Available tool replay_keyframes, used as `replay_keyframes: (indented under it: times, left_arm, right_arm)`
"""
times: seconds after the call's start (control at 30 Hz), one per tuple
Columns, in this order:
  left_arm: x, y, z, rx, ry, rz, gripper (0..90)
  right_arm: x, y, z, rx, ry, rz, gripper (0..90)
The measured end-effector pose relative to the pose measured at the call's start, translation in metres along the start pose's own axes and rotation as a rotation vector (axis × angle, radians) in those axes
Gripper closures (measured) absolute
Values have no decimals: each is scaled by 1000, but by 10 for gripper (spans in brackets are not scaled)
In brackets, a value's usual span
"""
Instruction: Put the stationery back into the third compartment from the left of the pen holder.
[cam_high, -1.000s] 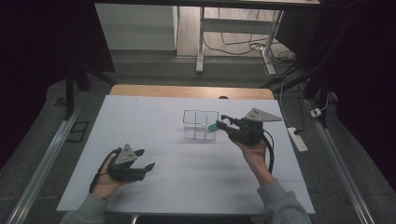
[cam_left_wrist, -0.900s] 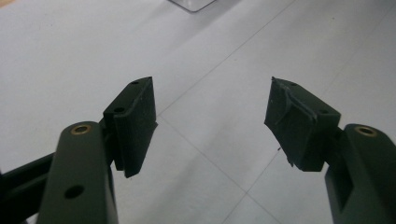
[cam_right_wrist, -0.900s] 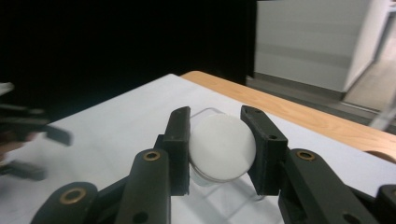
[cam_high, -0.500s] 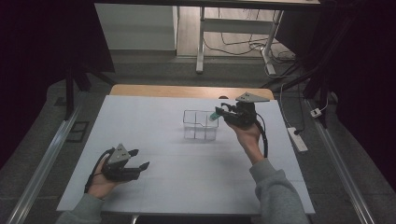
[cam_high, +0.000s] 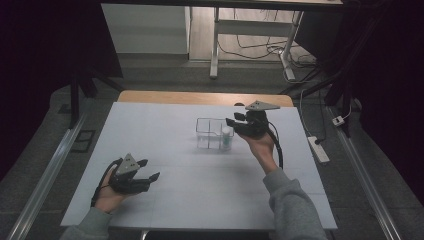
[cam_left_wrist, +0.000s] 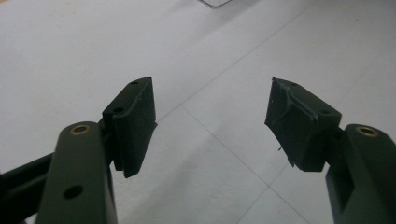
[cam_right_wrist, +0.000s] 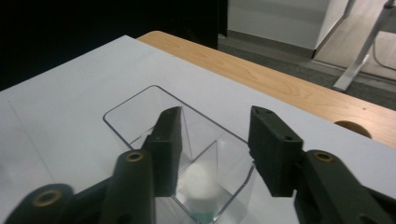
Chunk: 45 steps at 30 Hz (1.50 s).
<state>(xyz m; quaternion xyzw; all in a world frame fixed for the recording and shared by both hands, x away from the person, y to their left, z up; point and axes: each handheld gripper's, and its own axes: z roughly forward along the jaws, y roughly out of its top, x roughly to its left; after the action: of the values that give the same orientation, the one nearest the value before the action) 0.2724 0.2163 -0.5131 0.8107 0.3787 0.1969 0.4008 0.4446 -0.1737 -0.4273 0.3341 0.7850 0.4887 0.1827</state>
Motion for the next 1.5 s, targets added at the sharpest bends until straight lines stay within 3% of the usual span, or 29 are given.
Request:
replay_keyframes:
  times: [0.17,0.6,0.73,1.2,1.5]
  left_arm:
    - [-1,0,1,5,-4,3,330]
    - [-4,0,5,17,-15,15,328]
    - [-3,-1,5,19,-19,11,328]
    - [-3,0,6,23,-16,0,328]
    - [-1,0,5,19,-15,-12,328]
  right_arm:
    - [-2,-5,-14,-17,1,3,451]
    - [-4,-29,-46,-1,45,-18,406]
    - [-3,-39,-57,14,33,-28,407]
    - [-4,-93,-103,23,55,-36,407]
    - [-12,-126,-119,84,23,-31,403]
